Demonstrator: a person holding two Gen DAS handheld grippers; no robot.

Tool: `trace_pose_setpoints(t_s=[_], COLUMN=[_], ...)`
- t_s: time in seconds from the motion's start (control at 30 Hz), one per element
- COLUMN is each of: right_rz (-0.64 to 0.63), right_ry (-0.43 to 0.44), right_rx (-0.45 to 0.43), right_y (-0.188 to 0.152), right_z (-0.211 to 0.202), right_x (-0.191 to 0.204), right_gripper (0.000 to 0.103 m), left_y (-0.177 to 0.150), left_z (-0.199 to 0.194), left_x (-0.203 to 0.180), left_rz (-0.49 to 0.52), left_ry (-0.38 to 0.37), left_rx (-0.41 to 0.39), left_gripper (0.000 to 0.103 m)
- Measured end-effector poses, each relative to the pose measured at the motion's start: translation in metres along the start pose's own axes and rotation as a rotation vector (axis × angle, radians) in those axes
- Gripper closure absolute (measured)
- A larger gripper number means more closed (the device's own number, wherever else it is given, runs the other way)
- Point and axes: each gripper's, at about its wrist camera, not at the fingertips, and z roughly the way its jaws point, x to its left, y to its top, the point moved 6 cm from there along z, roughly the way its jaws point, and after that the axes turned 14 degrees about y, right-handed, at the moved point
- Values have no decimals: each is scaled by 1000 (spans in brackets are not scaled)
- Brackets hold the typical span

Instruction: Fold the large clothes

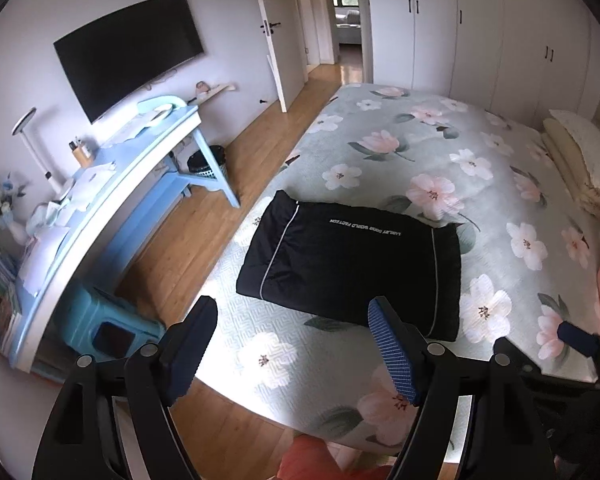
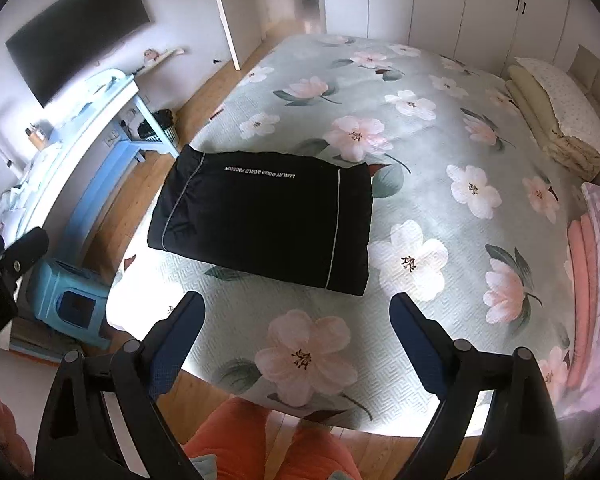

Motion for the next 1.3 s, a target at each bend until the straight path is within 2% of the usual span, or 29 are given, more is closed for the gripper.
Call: trace_pose_setpoints(t_s=[0.17, 0.3, 0.7, 1.07, 1.3], right_rz=[36, 49, 136, 167, 159], right_ry=[13, -10, -64, -76, -84], right_rx=[65, 100, 98, 81, 78], right_y=[5, 17, 47, 65, 74], right_z=[39, 66, 100, 117, 123], right_x=[19, 38, 50, 56, 63], right_gripper=[9, 9, 9, 9, 9], left_y=[17, 33, 71, 76, 78], left_z=[25, 43, 98, 125, 143], left_x=[7, 10, 4, 2, 10], left_rz=[38, 63, 163, 228, 227], left_ry=[-17, -32, -89, -86, -78], left_rx=[13, 19, 34, 43, 58], left_gripper=[24, 24, 24, 24, 24])
